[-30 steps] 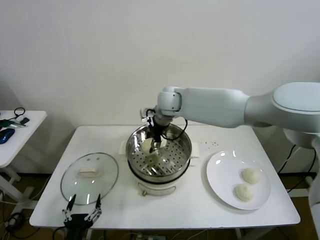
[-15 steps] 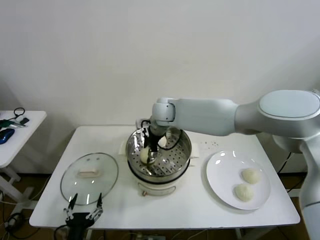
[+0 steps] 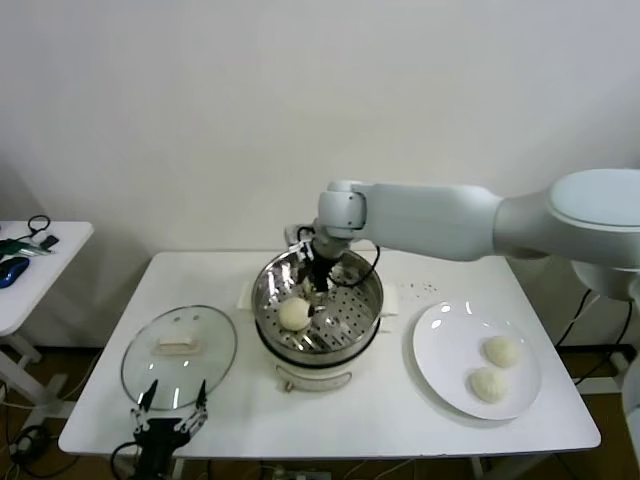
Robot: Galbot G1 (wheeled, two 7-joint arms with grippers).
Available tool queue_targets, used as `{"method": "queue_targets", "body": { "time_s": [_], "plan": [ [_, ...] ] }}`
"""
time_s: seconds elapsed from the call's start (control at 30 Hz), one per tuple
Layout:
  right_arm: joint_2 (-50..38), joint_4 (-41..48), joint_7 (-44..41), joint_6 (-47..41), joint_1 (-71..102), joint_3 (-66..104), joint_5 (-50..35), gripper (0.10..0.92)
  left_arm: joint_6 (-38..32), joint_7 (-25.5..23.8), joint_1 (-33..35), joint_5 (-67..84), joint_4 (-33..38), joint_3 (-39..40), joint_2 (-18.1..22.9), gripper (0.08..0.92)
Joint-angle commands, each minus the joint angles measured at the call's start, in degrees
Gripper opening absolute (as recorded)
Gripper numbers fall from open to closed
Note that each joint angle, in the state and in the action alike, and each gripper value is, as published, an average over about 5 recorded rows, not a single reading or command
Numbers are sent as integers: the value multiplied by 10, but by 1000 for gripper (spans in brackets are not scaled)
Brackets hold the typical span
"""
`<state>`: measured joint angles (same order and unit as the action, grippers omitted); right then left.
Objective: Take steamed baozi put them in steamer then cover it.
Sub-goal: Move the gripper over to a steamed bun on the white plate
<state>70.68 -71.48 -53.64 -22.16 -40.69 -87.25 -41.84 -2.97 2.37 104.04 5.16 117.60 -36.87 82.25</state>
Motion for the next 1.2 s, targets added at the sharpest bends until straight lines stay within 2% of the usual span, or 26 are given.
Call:
{"method": "queue_targets", "body": {
  "time_s": [0.03,0.2,0.5,0.9,1.2],
  "plan": [
    [-166,-77,-56,35,-72,-6,42,823,-1,1,0,1,2,-4,-4,823],
    [-270,-142,-71,51,-96,-31,83,823,0,0,-2,0,1,-7,-6,823],
    [-401,-182,-79,64,-7,-18,213,823,-1,-1,6,0,-2,-15,-9,823],
    [-463,-134,-79,77,259,130,353,823,3,1,7,-4,1,-21,1,823],
    [-466,-110,-79,81,359,209,381,823,12,3,-5,-6,-5,-19,6,823]
  ]
}}
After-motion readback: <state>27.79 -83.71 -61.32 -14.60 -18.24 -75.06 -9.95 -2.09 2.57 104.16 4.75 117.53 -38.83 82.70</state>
